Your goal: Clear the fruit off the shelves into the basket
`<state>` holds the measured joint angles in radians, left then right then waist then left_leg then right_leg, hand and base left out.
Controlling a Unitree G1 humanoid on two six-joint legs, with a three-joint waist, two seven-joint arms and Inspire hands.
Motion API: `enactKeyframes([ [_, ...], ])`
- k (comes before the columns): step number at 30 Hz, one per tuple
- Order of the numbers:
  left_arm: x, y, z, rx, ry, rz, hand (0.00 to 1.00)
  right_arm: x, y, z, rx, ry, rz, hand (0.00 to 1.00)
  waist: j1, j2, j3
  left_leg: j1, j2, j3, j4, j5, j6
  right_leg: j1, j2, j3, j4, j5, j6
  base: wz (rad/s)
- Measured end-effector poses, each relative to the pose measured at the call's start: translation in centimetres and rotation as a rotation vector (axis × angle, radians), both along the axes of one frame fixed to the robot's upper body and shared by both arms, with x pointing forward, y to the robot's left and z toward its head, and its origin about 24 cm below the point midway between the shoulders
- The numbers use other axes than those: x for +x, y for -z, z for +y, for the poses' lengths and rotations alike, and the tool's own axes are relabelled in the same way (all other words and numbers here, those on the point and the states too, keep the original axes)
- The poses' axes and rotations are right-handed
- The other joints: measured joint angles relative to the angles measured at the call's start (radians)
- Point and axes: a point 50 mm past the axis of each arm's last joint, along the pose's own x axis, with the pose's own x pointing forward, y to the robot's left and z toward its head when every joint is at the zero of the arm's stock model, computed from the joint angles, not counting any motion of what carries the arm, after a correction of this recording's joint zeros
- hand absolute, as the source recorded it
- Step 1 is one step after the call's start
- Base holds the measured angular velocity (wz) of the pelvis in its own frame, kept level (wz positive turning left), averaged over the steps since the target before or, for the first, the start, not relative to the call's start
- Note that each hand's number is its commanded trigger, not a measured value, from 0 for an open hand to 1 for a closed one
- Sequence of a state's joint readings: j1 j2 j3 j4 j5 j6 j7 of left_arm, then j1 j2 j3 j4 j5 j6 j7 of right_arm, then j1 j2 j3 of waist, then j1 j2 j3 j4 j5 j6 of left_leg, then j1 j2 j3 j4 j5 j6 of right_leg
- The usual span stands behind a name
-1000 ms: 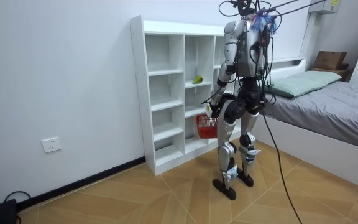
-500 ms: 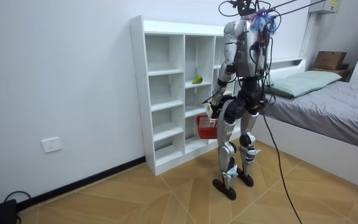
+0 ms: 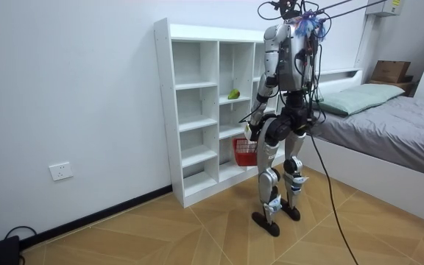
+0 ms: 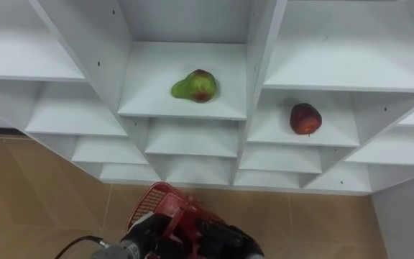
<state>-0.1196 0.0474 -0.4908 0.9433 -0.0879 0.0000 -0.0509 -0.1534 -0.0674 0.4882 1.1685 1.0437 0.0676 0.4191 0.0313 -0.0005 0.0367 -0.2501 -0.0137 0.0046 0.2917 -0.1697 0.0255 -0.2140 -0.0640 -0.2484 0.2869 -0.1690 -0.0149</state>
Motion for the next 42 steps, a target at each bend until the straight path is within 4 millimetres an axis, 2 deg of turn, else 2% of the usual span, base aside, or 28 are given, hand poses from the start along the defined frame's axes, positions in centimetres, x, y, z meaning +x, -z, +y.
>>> enactKeyframes([
  [8, 0.2, -0.1, 0.2, -0.003, -0.012, -0.004, 1.00, -0.8, 0.5, -0.9, -0.023, 0.022, 0.043, 1.00, 0.000, 0.001, -0.0007, 0.000, 0.000, 0.001, -0.001, 0.000, 0.000, 0.002, 0.002, -0.003, -0.008, 0.001, 0.000, 0.00],
  [9, 0.2, -0.1, 0.2, -0.004, -0.010, -0.003, 1.00, -1.1, 0.6, -1.1, -0.031, 0.026, 0.055, 0.90, 0.000, 0.001, -0.0011, 0.001, 0.000, 0.001, -0.001, 0.000, 0.000, 0.003, 0.002, -0.004, -0.009, 0.001, 0.000, 0.00],
  [10, 0.2, -0.1, 0.2, -0.005, -0.010, -0.003, 1.00, -1.3, 0.7, -1.3, -0.040, 0.032, 0.067, 0.66, 0.000, 0.001, -0.0012, 0.001, 0.000, 0.001, -0.001, 0.000, 0.000, 0.004, 0.002, -0.004, -0.009, 0.001, 0.000, 0.00],
  [11, 0.2, -0.1, 0.2, -0.004, -0.010, -0.002, 1.00, -1.4, 0.8, -1.4, -0.044, 0.033, 0.071, 0.16, 0.000, 0.001, -0.0012, 0.002, 0.000, 0.001, -0.001, 0.000, 0.000, 0.004, 0.002, -0.004, -0.009, 0.001, 0.000, 0.00],
  [12, 0.1, 0.0, 0.2, -0.004, -0.009, 0.000, 1.00, -1.6, 0.9, -1.6, -0.049, 0.035, 0.078, 0.00, 0.000, 0.001, -0.0013, 0.002, 0.001, 0.001, -0.001, 0.000, 0.000, 0.005, 0.002, -0.005, -0.010, 0.001, 0.000, 0.00],
  [30, 0.0, 0.0, -0.2, -0.016, -0.012, 0.004, 1.00, -2.1, 1.1, -2.1, -0.082, 0.054, 0.112, 0.00, 0.000, 0.006, -0.0045, 0.018, 0.001, 0.000, -0.007, 0.001, -0.002, 0.020, 0.004, -0.005, -0.015, 0.004, -0.001, 0.00],
  [42, -0.1, 0.0, -0.5, -0.052, -0.035, 0.020, 1.00, -2.0, 1.1, -2.1, -0.022, 0.171, 0.125, 0.00, 0.000, 0.005, -0.0043, 0.034, 0.002, 0.008, -0.006, 0.001, -0.002, 0.034, 0.003, -0.001, -0.014, 0.004, -0.001, 0.00],
])
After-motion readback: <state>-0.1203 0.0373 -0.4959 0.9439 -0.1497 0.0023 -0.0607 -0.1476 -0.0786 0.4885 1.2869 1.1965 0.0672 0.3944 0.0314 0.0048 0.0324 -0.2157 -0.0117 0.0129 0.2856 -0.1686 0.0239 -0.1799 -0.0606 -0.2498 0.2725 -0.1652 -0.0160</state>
